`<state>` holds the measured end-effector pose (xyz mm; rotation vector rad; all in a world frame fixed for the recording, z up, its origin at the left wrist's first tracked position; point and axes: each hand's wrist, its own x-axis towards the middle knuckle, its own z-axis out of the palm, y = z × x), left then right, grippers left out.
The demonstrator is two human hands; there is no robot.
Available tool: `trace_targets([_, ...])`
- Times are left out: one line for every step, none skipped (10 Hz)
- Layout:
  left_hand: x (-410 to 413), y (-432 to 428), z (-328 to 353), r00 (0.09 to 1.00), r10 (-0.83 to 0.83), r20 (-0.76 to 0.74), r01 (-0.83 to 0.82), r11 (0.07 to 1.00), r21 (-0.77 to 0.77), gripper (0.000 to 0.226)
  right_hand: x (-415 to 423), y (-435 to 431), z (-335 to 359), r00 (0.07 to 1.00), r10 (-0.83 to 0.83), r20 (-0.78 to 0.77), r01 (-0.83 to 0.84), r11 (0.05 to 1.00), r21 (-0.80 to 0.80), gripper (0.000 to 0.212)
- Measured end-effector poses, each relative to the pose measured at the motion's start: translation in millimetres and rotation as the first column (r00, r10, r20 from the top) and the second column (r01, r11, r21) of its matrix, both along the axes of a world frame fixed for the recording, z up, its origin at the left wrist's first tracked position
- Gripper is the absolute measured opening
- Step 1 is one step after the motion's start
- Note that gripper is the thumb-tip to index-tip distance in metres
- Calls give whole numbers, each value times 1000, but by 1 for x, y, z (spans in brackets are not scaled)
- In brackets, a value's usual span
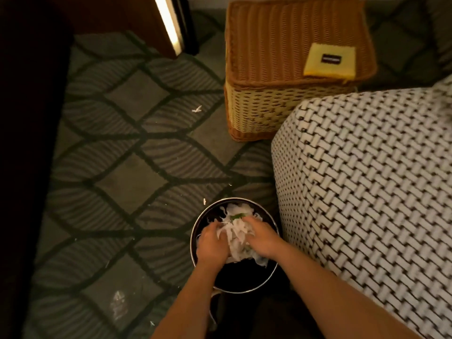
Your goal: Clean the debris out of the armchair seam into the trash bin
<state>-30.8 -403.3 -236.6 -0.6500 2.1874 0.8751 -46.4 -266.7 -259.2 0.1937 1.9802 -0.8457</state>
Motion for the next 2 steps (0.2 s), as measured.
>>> trace_targets([-16, 9, 64, 993, -75, 92, 65, 993, 103, 23, 2, 15, 51, 992, -126, 31, 126, 992, -3, 37])
trace_targets([-30, 25, 134, 964, -242, 112, 230, 967, 110, 26, 3, 36, 113, 982, -188, -10, 188, 982, 22, 26])
